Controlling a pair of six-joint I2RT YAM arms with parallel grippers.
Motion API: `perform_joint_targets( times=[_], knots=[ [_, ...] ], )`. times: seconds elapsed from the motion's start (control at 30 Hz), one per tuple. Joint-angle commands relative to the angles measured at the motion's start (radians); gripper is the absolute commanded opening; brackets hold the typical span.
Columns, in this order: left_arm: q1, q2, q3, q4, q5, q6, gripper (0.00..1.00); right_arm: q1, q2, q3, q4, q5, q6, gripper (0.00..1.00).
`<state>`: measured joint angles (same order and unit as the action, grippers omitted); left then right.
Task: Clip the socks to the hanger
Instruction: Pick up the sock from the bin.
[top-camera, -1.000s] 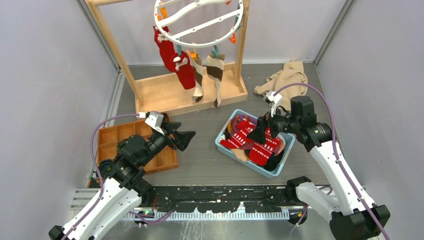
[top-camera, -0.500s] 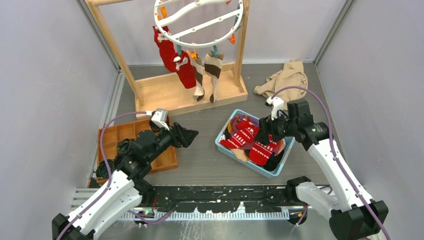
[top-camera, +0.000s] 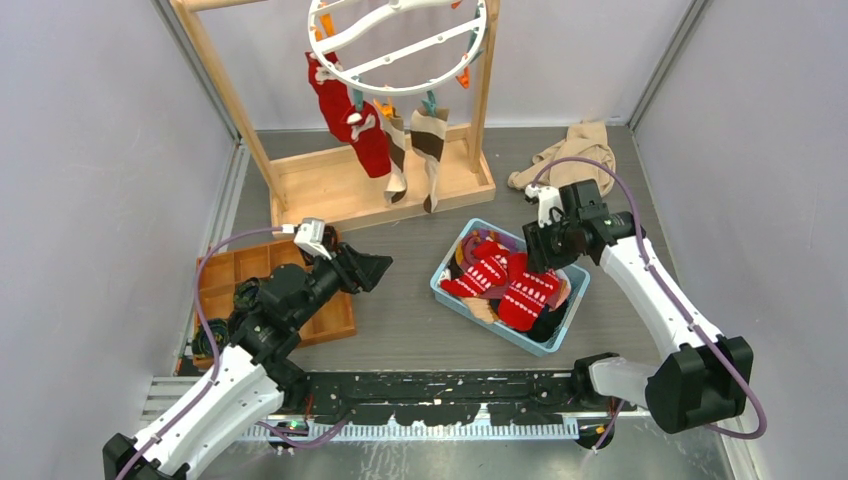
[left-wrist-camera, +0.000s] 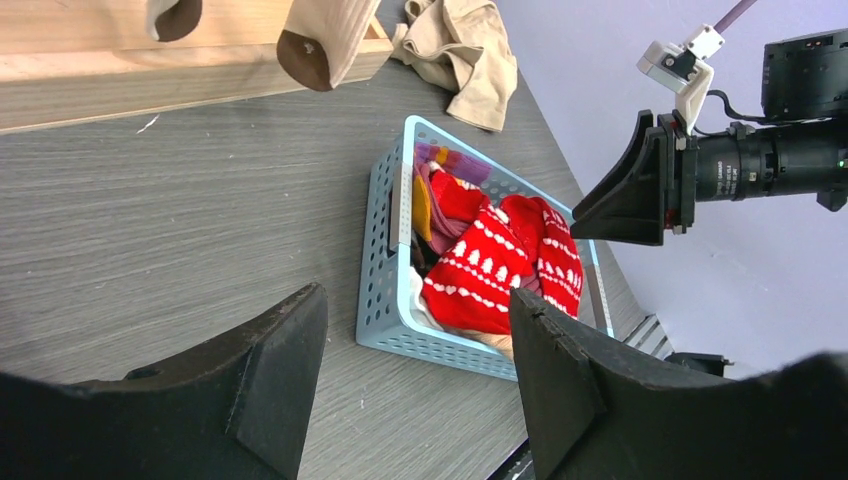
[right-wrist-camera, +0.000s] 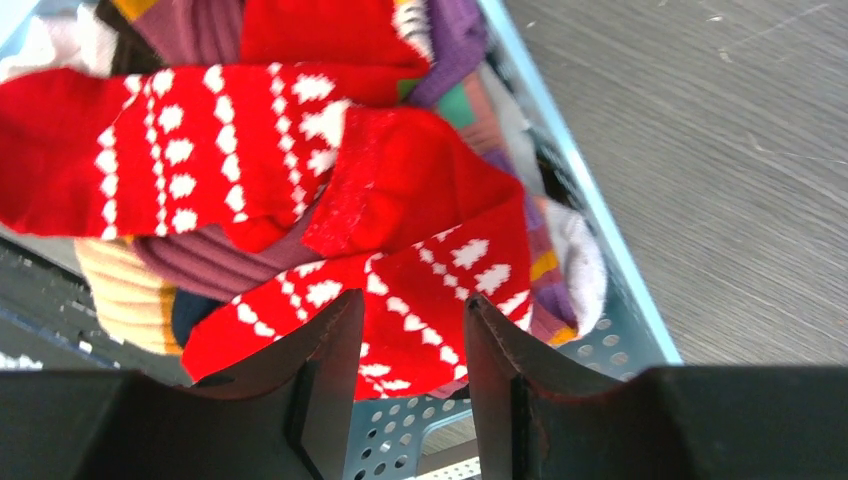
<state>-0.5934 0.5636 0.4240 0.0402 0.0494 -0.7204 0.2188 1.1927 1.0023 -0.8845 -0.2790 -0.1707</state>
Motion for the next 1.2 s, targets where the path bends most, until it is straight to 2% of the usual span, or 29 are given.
perform_joint_targets(
  times=[0.0, 0.27, 0.43, 0.63, 0.83, 1.03, 1.17],
  knots=[
    [0.005, -0.039, -0.019, 0.047, -0.041, -0.037, 0.67, -0.026, 0.001, 0.016, 0.088, 0.108, 0.085, 0.48],
    [0.006, -0.037, -0.001, 0.048, -0.031, -0.054, 0.66, -0.032, 0.081, -0.001, 0.100, 0.050, 0.151, 0.44],
    [0.004, -0.022, 0.010, 0.044, 0.001, -0.083, 0.64, -0.033, 0.055, -0.007, 0.101, 0.032, 0.156, 0.22],
    [0.004, -0.011, 0.015, 0.076, 0.006, -0.102, 0.64, -0.034, 0.047, -0.004, 0.097, 0.021, 0.152, 0.06],
    [0.004, -0.014, 0.024, 0.072, 0.017, -0.116, 0.63, -0.046, -0.027, 0.031, 0.094, -0.037, 0.145, 0.03],
    [0.005, -0.005, 0.021, 0.120, 0.027, -0.128, 0.61, -0.053, -0.187, 0.072, 0.124, -0.227, 0.091, 0.02],
    [0.005, 0.037, 0.016, 0.218, 0.068, -0.200, 0.62, -0.052, -0.265, 0.094, 0.159, -0.357, 0.051, 0.01]
  ],
)
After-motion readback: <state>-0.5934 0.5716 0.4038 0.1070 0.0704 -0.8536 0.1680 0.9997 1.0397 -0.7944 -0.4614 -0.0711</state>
